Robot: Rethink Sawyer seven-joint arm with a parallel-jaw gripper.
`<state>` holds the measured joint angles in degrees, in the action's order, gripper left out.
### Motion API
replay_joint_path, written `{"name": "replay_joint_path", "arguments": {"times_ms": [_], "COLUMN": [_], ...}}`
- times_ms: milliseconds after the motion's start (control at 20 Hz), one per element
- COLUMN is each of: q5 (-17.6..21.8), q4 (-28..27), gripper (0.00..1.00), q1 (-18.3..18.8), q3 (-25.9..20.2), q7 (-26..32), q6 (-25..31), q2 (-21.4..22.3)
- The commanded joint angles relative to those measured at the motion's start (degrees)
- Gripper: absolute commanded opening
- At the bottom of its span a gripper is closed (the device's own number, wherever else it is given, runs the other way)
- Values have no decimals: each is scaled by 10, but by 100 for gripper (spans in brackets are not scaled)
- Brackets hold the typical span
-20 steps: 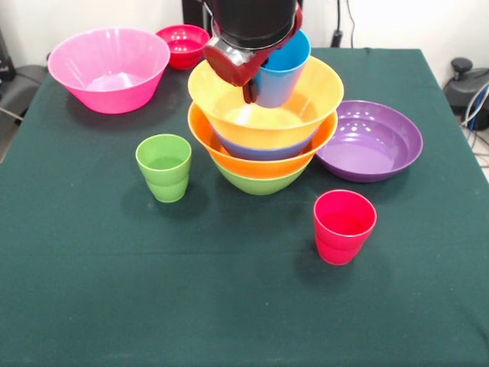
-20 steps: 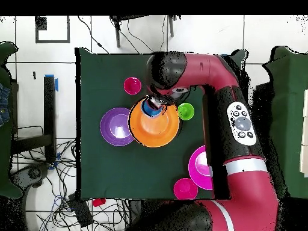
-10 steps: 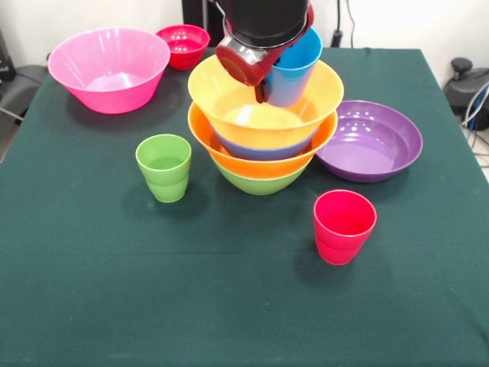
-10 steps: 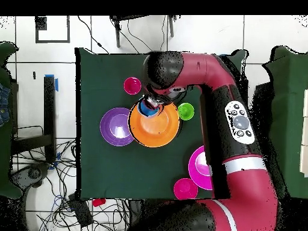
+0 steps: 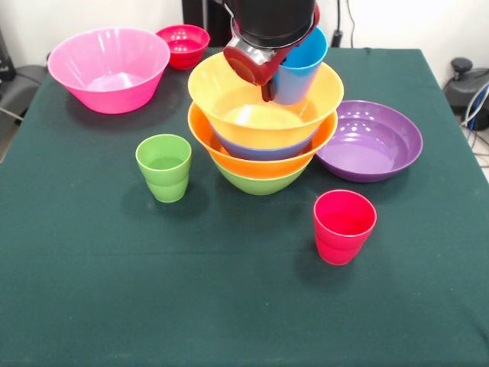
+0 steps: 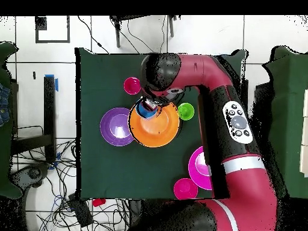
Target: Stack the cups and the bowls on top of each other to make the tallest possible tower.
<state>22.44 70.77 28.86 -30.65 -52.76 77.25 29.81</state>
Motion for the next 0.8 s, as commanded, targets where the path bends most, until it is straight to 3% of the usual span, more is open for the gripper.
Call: {"name": "replay_joint_path", "arguments": {"times_ms": [50, 700, 750, 800], "q5": [69, 112, 115, 110], "q4": [84, 160, 167, 174], "gripper": [0, 0, 100, 100], "q1": [31, 96, 104, 108], "q3": [-31, -81, -87, -91], "q7": [182, 182, 158, 153], "q6": [-28, -70, -81, -93], "q2": [-14, -3, -5, -6]}}
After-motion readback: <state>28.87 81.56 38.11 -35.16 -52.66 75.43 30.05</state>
